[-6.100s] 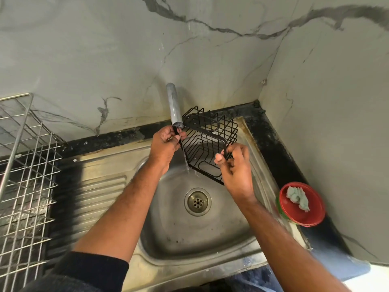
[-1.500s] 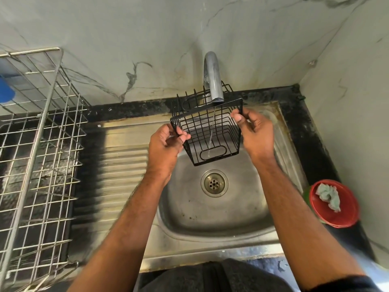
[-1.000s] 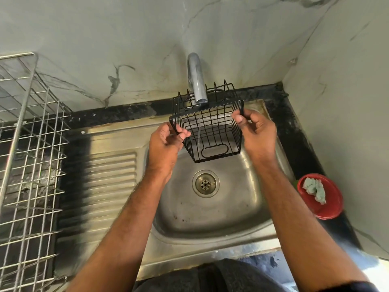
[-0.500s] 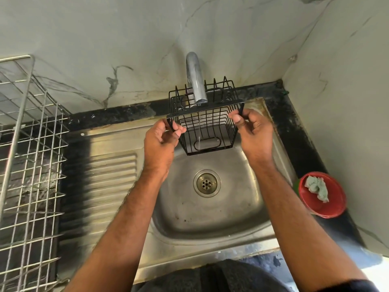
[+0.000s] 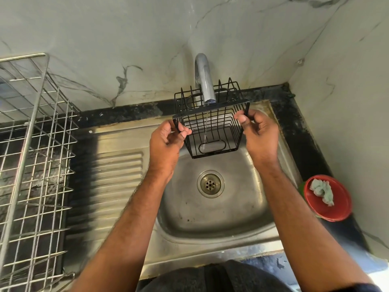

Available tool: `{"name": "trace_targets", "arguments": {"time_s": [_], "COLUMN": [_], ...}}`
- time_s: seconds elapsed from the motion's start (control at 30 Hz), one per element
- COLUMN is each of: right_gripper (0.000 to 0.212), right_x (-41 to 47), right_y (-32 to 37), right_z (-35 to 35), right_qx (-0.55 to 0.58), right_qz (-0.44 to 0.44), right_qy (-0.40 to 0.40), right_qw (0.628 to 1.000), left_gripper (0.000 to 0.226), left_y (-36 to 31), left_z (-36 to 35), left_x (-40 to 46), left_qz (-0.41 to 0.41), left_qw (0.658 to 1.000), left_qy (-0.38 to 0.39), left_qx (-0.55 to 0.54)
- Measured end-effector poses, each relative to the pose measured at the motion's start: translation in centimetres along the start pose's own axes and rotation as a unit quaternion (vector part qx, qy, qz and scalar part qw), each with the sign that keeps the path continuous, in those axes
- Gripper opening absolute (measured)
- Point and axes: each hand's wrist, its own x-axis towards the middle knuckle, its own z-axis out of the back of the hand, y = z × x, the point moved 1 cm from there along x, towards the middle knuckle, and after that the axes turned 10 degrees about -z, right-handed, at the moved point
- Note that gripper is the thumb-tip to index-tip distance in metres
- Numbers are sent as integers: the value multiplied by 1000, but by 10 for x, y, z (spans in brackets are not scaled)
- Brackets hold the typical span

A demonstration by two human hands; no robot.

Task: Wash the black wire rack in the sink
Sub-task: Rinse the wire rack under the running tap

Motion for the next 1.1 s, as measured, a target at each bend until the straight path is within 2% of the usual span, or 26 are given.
{"name": "trace_targets", "arguments": {"time_s": [0.63, 0.9, 1.1], "right_gripper": [25, 21, 17], "right_x": [1, -2, -6], "right_y": [-6, -7, -4], "right_z": [14, -6, -20], "right_qx": [1, 1, -7], "right_qz": [0, -16, -47], "right_qy": [-7, 19, 46], "right_qw": [1000, 1000, 998], "left_gripper": [23, 23, 14], "left_y": [1, 0, -5], "left_z": [-12, 7, 20], "left_x": [-2, -6, -18], "left_qz": [10, 1, -5], "left_qw": [1000, 1000, 999], "left_qy": [7, -19, -37], "left_qx": [5, 19, 39]}}
